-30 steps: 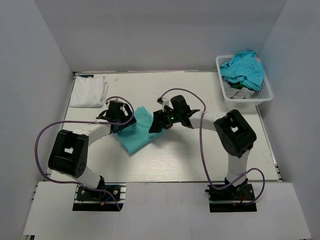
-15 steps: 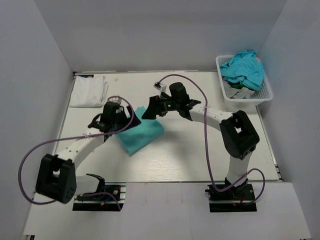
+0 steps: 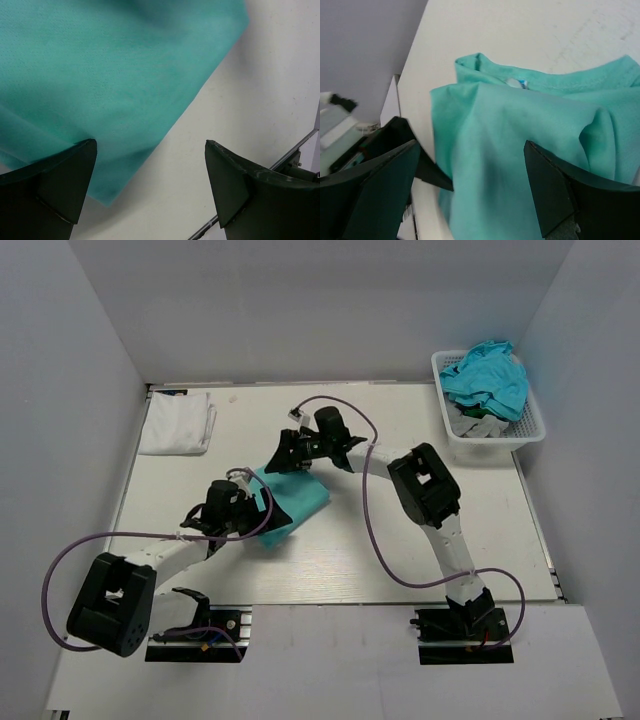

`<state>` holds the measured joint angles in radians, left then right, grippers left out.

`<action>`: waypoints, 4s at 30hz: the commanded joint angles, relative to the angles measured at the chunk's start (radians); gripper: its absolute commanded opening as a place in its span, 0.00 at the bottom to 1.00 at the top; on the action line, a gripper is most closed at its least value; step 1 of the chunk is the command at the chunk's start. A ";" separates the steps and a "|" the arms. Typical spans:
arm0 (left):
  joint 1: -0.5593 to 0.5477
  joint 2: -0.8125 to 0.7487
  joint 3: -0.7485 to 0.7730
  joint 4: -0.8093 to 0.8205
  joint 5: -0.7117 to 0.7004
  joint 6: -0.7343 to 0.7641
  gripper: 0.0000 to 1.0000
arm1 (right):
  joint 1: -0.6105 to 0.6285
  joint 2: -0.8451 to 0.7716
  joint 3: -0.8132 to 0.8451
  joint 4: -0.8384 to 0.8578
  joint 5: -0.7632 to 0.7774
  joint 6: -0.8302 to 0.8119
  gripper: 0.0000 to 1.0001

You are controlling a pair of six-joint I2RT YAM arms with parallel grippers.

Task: Fold and stack the t-shirts
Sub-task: Smooth out wrinkles on the folded tshirt, then put the neatly folded tshirt into the corner of the board with the left arm

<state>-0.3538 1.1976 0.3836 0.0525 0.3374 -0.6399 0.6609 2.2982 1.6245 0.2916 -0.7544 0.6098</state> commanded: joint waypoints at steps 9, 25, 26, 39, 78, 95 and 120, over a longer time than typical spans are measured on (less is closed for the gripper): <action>-0.004 -0.019 -0.035 -0.134 -0.107 0.011 1.00 | -0.044 0.099 0.028 0.023 0.185 0.068 0.90; 0.010 0.023 0.517 -0.663 -0.488 0.005 1.00 | -0.050 -0.534 -0.360 0.012 0.314 -0.160 0.90; 0.010 0.046 0.544 -0.680 -0.506 0.005 1.00 | -0.052 -0.560 -0.394 0.009 0.328 -0.174 0.90; 0.019 0.181 0.471 -0.594 -0.520 -0.064 0.97 | -0.064 -0.876 -0.549 -0.177 0.595 -0.277 0.90; 0.018 0.522 0.977 -0.517 -0.679 0.520 0.00 | -0.098 -1.128 -0.693 -0.218 0.897 -0.361 0.90; 0.088 0.616 1.273 -0.547 -0.770 0.911 0.00 | -0.099 -1.088 -0.641 -0.273 0.915 -0.377 0.90; 0.298 0.600 1.431 -0.569 -0.643 1.003 0.00 | -0.096 -0.928 -0.485 -0.354 0.810 -0.351 0.90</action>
<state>-0.0845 1.8343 1.7702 -0.5461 -0.3443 0.3595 0.5667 1.3415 1.0733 -0.0616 0.0837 0.2546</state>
